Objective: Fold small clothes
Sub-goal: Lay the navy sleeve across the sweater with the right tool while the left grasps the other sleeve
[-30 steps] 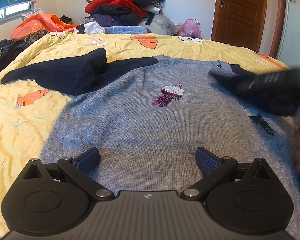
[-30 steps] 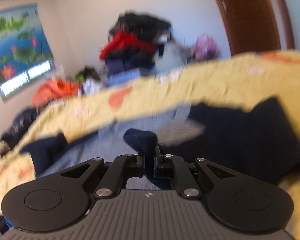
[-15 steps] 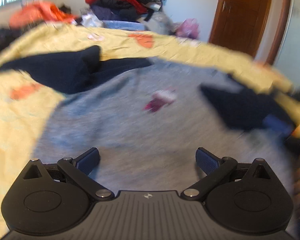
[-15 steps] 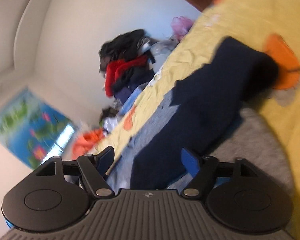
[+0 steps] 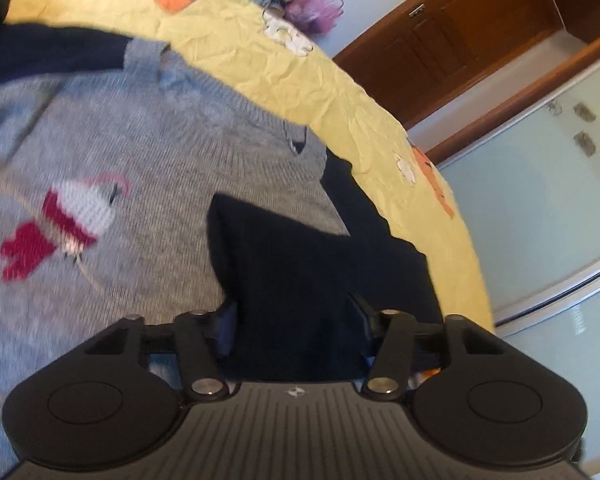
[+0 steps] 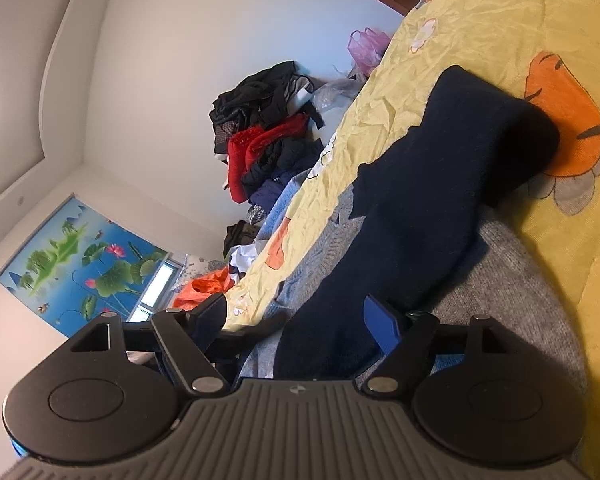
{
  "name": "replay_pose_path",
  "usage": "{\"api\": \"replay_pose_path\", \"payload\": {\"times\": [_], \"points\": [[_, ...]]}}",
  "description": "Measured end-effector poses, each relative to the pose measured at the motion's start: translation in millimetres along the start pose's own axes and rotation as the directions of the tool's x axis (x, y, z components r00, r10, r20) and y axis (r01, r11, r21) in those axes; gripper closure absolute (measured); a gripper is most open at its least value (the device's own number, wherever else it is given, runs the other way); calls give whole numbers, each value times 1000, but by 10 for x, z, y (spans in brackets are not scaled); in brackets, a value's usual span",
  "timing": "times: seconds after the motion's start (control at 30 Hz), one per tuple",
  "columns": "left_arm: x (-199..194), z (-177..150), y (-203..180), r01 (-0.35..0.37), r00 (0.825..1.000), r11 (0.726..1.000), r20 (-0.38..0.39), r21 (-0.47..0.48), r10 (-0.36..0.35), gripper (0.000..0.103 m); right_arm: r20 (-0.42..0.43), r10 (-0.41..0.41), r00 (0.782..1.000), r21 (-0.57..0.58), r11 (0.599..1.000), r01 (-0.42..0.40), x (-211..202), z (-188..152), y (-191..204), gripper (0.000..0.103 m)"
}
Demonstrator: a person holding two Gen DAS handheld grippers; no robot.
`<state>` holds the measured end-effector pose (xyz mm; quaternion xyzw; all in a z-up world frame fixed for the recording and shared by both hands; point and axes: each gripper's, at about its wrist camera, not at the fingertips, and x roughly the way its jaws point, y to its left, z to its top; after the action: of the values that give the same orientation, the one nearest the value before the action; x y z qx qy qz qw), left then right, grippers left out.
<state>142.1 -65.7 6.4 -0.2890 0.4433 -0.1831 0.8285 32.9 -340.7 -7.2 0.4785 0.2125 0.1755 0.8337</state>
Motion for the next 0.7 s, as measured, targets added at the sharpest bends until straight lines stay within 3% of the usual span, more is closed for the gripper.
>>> {"api": "replay_pose_path", "payload": {"times": [0.03, 0.07, 0.1, 0.17, 0.27, 0.33, 0.43, 0.5, 0.6, 0.7], "points": [[18, 0, -23, -12, 1000, 1000, 2, 4, 12, 58, 1, 1, 1000, 1, 1000, -1, 5, 1, -1, 29], [23, 12, -39, -25, 1000, 1000, 4, 3, 25, 76, 2, 2, 1000, 2, 1000, -2, 9, 3, -2, 29], [36, 17, -47, -51, 999, 999, 2, 8, 51, 86, 2, 3, 1000, 3, 1000, -3, 11, 7, -7, 28], [22, 41, -60, -79, 997, 997, 4, 16, 79, 94, 2, 5, 1000, 4, 1000, -5, 24, 12, -7, 28], [-102, 63, -75, -122, 991, 989, 68, 85, 116, 95, 2, 7, 1000, 2, 1000, -7, 18, 11, -13, 27], [-257, 107, -139, -165, 978, 976, 156, 145, 142, 95, 1, 11, 1000, 3, 1000, -11, 25, 25, -23, 27], [-488, 265, -73, -242, 951, 958, 235, 155, 202, 95, -3, 13, 1000, -3, 1000, -13, 30, 30, -24, 26], [-540, 352, 80, -298, 935, 945, 240, 134, 261, 95, -7, 12, 1000, -16, 1000, -13, 42, 26, -4, 24], [-499, 382, 383, -354, 925, 930, 189, 102, 331, 96, -16, 10, 1000, -43, 999, -10, 63, 17, 30, 21], [-491, 262, 546, -356, 922, 928, 200, 109, 330, 96, -23, 4, 1000, -66, 998, -5, 79, 9, 56, 20]]}}
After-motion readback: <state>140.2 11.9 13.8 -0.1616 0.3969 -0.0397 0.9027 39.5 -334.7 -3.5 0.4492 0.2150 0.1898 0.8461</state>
